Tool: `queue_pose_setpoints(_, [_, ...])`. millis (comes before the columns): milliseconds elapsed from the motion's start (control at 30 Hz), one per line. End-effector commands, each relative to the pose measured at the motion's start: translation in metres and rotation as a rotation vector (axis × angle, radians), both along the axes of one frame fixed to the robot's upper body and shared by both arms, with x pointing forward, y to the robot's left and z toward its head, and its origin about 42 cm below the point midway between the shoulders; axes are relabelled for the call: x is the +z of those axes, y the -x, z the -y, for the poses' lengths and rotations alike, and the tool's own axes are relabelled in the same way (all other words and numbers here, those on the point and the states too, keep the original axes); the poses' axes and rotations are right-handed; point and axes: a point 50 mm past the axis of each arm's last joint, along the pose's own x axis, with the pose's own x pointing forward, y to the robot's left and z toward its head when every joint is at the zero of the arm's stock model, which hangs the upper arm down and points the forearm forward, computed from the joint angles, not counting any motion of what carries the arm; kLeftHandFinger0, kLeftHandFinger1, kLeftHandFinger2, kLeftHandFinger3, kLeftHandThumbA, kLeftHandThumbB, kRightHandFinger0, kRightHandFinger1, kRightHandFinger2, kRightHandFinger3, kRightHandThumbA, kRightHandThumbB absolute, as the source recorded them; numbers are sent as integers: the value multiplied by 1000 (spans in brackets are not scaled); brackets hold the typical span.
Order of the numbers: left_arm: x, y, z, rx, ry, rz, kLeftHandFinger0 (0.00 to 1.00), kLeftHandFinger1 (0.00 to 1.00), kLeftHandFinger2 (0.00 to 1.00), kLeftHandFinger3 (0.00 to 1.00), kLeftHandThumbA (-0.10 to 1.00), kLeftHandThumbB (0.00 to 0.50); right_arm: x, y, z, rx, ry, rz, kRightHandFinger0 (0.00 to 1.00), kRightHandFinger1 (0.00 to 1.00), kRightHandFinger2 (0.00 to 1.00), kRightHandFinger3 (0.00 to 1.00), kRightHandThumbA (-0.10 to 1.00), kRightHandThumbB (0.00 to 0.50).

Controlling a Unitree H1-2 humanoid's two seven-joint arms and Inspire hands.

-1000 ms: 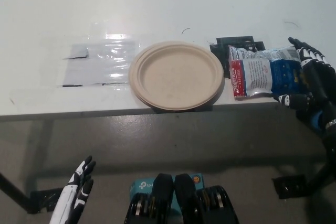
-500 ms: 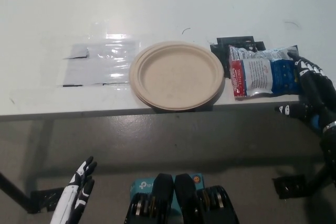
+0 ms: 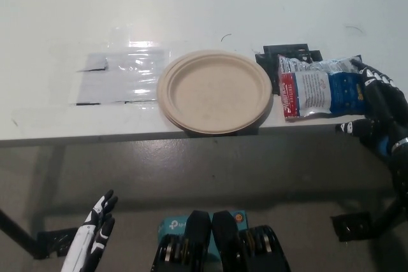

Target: The robot picks up a small bag of sunflower seeds on the right hand side and take it to the empty plate on the left hand side then pours some sunflower seeds on to the plate.

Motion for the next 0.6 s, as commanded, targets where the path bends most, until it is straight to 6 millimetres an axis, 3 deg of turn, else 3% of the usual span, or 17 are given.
queue_pose_setpoints(0, [8, -1, -4, -14, 2, 20, 1000, 1000, 1000, 1000, 1000, 162, 42, -9, 5, 18, -12, 137, 1000, 1000, 1000, 1000, 1000, 423])
queue_pose_setpoints(300, [7, 2, -3, -18, -13, 20, 1000, 1000, 1000, 1000, 1000, 186, 47, -4, 1, 32, -11, 142, 1000, 1000, 1000, 1000, 1000, 409])
queue_pose_setpoints(567, [7, 1, -3, -23, -13, 17, 1000, 1000, 1000, 1000, 1000, 177, 47, -7, -1, 29, -6, 139, 1000, 1000, 1000, 1000, 1000, 411])
